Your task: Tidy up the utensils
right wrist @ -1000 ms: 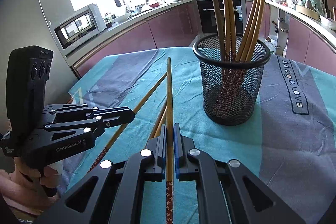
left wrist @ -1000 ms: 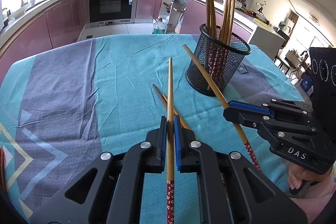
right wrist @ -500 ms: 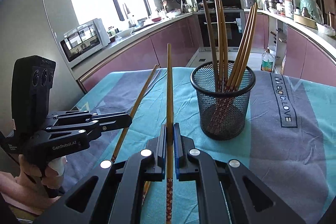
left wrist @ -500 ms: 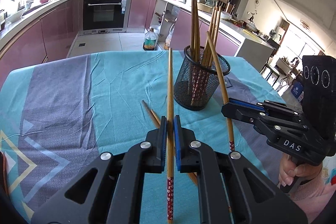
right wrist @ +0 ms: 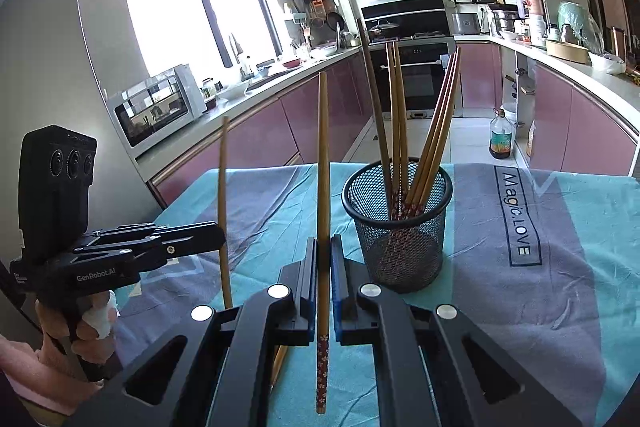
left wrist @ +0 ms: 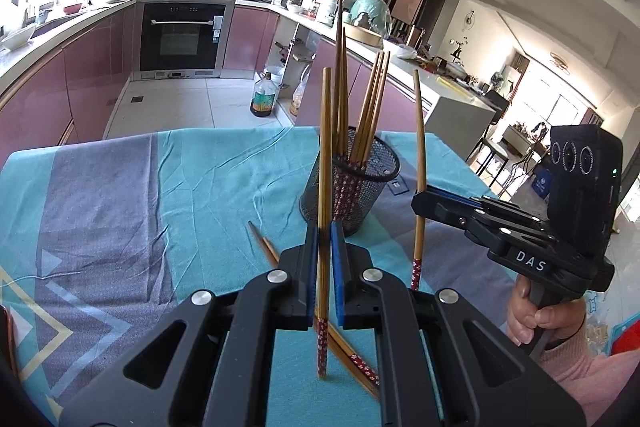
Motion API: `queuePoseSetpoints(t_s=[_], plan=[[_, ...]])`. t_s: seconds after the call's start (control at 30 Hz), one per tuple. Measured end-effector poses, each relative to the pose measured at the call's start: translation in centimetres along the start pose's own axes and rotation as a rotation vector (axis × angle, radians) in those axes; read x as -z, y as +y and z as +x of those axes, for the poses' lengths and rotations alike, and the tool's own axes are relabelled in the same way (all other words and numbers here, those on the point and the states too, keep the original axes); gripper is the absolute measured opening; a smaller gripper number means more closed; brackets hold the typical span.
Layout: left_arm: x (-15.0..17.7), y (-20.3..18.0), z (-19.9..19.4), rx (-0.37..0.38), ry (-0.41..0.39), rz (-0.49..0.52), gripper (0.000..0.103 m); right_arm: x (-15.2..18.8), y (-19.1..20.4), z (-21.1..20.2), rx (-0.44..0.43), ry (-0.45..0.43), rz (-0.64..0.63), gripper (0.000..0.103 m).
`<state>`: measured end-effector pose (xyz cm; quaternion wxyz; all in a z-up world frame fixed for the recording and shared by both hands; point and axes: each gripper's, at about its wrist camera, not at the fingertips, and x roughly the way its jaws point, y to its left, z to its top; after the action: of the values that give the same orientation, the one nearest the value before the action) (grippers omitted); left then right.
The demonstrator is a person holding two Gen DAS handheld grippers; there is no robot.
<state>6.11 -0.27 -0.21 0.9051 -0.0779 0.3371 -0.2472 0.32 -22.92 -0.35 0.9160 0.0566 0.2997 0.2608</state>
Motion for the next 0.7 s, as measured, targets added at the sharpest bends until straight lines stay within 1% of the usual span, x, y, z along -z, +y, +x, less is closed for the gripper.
queuePoseSetpoints(t_s=[0.27,0.53,0.7], plan=[[-1.6,-0.5,-1.8,0.034,-0.05,0.002,0.007,-0.8,-0.7,-0.8,-0.002,-0.026,0.01,0.005],[-3.2,-1.1,-2.3,0.054,-0.087,0.01,0.005,-1.8,-1.1,-1.6,0.005,-0.06,0.009,0.005],[-3.5,-1.0,-1.6,0.04,-0.076,0.01,0.005,-1.9,-1.3,-1.6,0.004,-0.061,0.009,0.005]])
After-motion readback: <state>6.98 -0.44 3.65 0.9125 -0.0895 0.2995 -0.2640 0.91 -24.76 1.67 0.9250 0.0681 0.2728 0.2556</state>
